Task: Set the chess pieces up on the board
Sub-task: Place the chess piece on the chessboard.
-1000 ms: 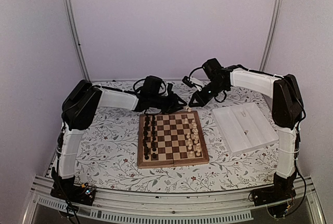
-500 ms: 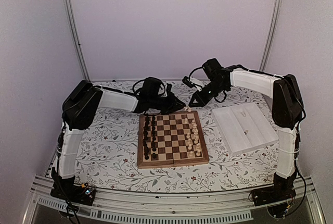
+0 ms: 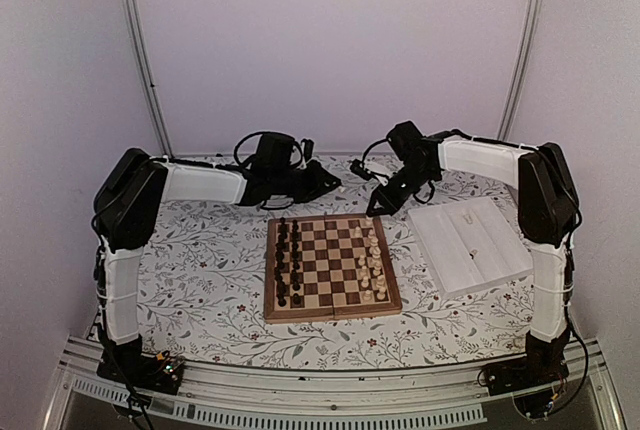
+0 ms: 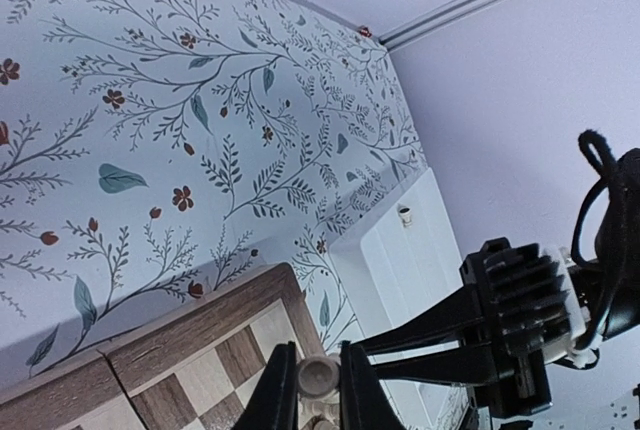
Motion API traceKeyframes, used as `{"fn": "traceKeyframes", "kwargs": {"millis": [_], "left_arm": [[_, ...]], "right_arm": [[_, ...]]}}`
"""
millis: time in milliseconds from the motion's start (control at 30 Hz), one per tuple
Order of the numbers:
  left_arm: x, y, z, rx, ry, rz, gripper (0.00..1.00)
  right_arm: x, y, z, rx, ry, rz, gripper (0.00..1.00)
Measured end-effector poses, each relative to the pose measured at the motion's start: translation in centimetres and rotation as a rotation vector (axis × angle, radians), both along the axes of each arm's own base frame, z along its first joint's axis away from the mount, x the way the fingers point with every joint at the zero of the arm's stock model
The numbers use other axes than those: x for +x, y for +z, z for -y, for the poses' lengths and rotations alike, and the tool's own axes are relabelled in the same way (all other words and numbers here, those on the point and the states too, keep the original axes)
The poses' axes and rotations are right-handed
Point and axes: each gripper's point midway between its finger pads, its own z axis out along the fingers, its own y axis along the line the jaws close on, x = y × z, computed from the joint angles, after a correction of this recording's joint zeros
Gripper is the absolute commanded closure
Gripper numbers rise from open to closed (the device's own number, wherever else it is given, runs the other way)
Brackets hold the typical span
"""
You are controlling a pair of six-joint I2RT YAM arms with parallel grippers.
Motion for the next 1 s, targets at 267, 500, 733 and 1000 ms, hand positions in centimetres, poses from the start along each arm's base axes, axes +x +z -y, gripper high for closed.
{"fn": "traceKeyframes", "kwargs": {"millis": [267, 500, 733, 1000], "left_arm": [[0.4, -0.2, -0.4, 0.026, 0.019, 0.021, 1.00], [0.5, -0.4, -0.6, 0.042, 0.024, 0.032, 1.00], [0.5, -0.4, -0.6, 0.042, 0.024, 0.032, 1.00], [0.5, -0.5, -0.6, 0.057, 0.011, 0.050, 1.00]], "right_arm": [[-0.6, -2.0, 0.3, -0.034, 0.017, -0.043, 1.00], [-1.0, -2.8, 0.1, -0.042, 0.030, -0.061, 0.99], [-1.2, -2.8, -0.2, -0.042, 0.037, -0.060, 0.88], [-1.7, -3.0, -0.5, -0.048, 0.045, -0.069, 0.66]]}}
